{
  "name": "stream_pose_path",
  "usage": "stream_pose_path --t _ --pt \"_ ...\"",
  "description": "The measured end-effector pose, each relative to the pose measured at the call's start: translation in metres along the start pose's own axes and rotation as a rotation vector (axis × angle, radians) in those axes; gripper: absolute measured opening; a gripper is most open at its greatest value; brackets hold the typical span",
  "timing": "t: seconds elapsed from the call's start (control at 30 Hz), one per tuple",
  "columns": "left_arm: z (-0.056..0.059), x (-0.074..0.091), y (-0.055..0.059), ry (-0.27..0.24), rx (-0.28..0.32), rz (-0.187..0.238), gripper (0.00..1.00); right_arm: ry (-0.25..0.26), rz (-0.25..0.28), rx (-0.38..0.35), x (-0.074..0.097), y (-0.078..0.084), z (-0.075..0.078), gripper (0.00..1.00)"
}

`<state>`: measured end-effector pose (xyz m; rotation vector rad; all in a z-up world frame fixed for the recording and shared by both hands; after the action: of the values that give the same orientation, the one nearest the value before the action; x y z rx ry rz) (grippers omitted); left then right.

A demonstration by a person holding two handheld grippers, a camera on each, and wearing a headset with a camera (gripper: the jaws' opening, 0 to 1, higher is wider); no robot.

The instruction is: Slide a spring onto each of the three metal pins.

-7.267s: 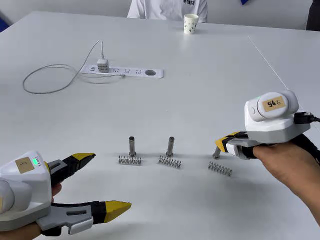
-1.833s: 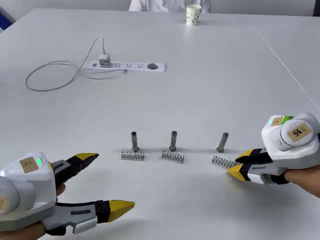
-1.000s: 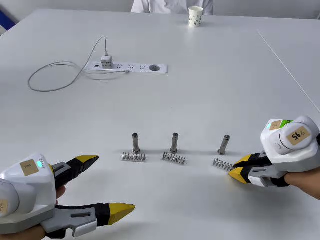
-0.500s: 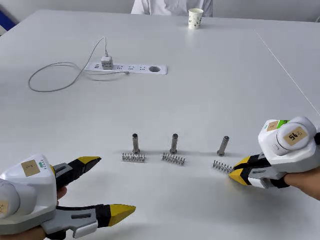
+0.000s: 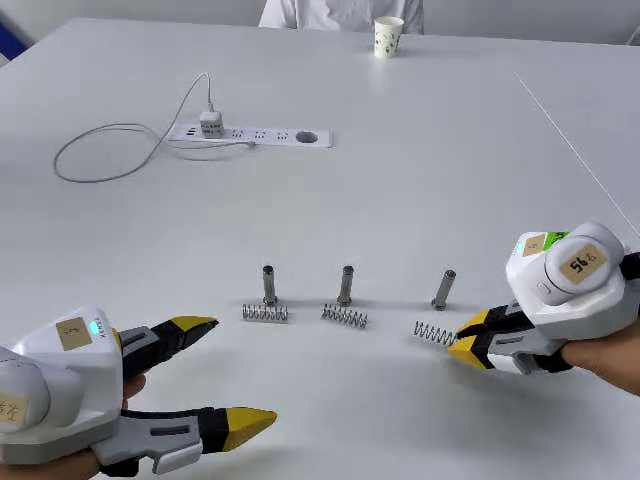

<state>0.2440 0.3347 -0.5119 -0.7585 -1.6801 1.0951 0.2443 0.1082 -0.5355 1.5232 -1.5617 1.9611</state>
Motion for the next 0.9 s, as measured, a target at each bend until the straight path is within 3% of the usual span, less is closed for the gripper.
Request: stream_pose_path --t 0.53,0.9 --pt "0.003 -0.016 -0.013 0.062 -0.053 0.014 0.67 -0.039 -0.001 0.058 -0.001 -0.013 -0.017 0.11" --pt "0.001 -0.024 -0.023 0.084 -0.054 0.037 0.64 -0.070 0.006 0.101 -0.002 -0.025 -0.032 0.11"
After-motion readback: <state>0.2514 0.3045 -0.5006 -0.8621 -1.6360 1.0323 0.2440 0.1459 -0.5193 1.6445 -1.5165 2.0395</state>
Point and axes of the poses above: the centre of the closed fingertips' face, and the gripper's own axes: x roughly backward along the fingers, z roughly to its right, y roughly out of its underside, the point moved 2 cm from there along x, roughly backward along the fingers, and after that the axes turned 12 degrees about -x, right-handed, at the moved point
